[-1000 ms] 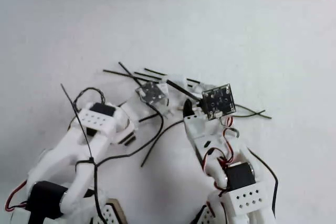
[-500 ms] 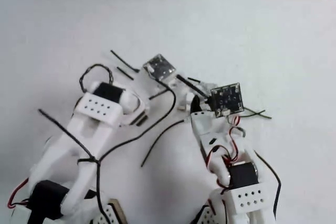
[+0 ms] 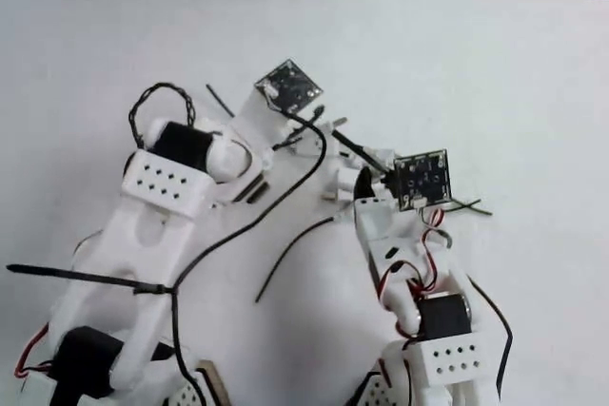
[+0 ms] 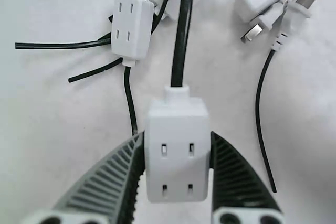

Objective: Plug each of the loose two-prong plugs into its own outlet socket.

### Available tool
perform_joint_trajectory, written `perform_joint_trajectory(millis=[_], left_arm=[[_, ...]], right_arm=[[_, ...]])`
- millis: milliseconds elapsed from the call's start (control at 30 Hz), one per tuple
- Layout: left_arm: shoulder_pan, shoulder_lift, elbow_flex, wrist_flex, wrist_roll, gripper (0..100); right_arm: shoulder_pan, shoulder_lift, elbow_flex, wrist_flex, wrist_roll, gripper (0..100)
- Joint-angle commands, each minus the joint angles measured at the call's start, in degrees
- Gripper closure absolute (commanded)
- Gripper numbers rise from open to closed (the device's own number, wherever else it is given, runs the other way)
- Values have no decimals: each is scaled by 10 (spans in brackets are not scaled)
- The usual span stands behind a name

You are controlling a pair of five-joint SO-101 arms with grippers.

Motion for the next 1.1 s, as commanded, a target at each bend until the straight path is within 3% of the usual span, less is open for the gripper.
perform_joint_trajectory(millis=[0,233,300,467,567,667,867,1067], left_arm=[[7,-4,-5,-11,5,978],[6,-3,202,-179,1,974],[7,-3,236,-190,1,932],[-2,-2,280,-192,2,719],[-12,-2,287,-194,1,699],[-34,-7,250,-167,5,698],[-91,-7,99,3,6,699],[-109,-7,94,13,0,699]], right_arm=[[4,-7,-6,-13,-3,981],[1,-3,-6,-13,-2,981],[0,-3,-5,-13,-2,981],[0,-2,-5,-10,-1,981],[0,-2,-5,-10,-1,981],[-1,-2,-5,-9,-1,981],[-40,-1,-4,10,0,981],[-55,-1,-4,16,0,981]])
